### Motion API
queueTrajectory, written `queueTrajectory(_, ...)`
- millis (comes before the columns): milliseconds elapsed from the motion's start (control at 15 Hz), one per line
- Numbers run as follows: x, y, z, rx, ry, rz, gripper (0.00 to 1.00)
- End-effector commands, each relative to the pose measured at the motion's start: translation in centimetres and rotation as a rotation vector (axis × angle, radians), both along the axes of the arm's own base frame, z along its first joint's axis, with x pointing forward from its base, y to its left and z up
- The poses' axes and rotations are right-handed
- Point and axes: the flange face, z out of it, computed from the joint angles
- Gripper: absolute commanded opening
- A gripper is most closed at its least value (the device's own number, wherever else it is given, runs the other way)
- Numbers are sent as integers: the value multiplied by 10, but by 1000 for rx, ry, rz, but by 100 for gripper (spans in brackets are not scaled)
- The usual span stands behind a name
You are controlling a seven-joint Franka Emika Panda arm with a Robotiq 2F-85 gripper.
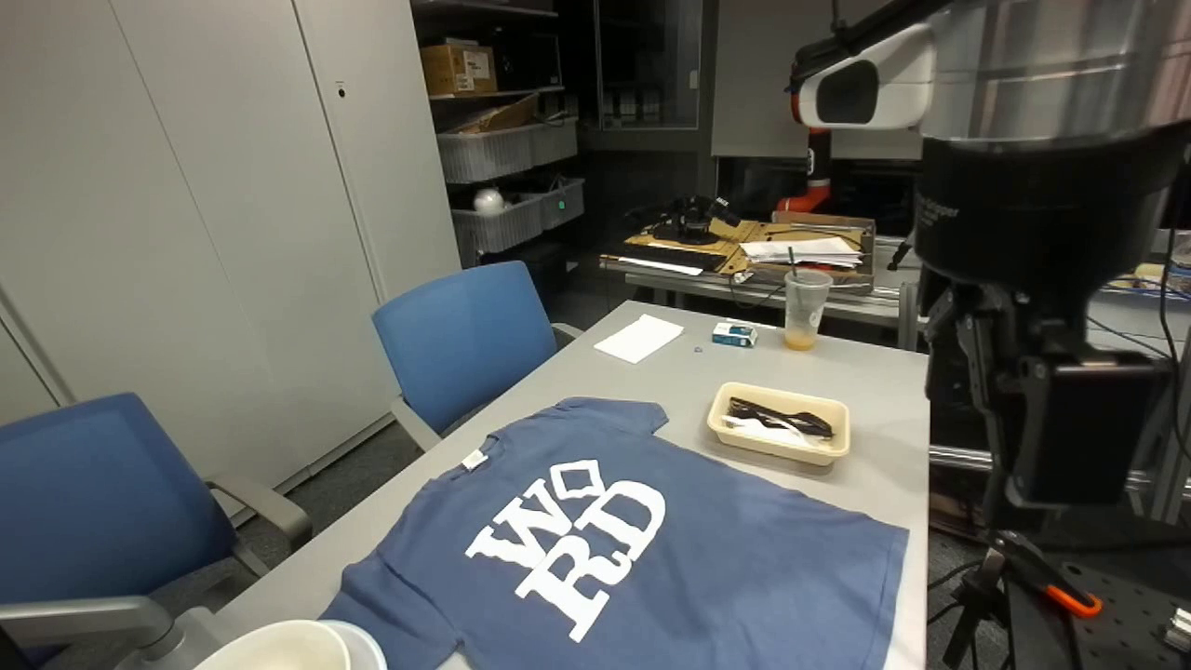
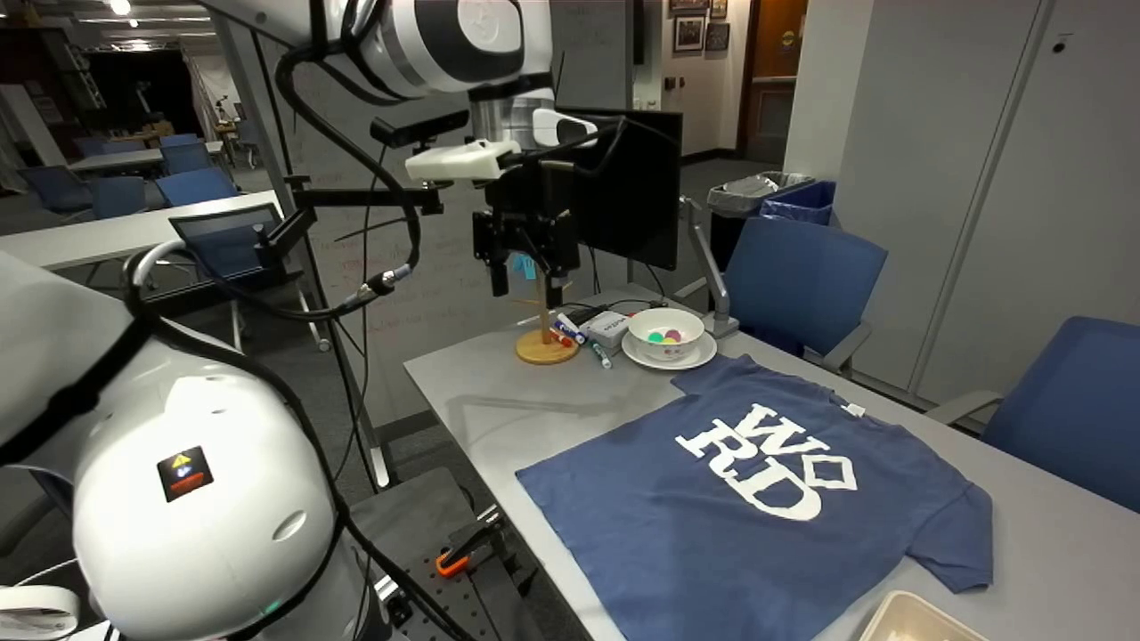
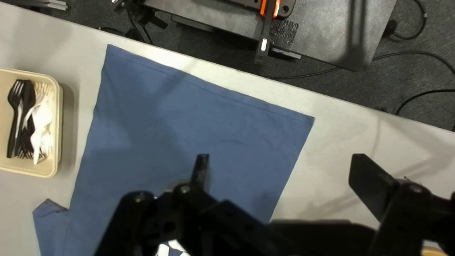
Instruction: Fold the blue shirt twice
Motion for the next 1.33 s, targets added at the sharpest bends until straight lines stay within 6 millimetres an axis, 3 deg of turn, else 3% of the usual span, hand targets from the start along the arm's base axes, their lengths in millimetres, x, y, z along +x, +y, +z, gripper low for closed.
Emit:
queueTrajectory(0, 18, 5, -21, 41, -20, 17, 100)
queueTrajectory(333, 48, 17, -82, 74, -14, 15, 100)
queueTrajectory(600, 60, 33, -135, 96, 38, 24, 100)
queueTrajectory(733, 60, 41, -148, 105, 68, 17, 100)
queueTrajectory(800, 55, 28, -141, 83, 52, 22, 100)
queueTrajectory(1133, 60, 35, -155, 69, 78, 19, 100)
queueTrajectory(1267, 65, 38, -177, 60, 81, 17, 100)
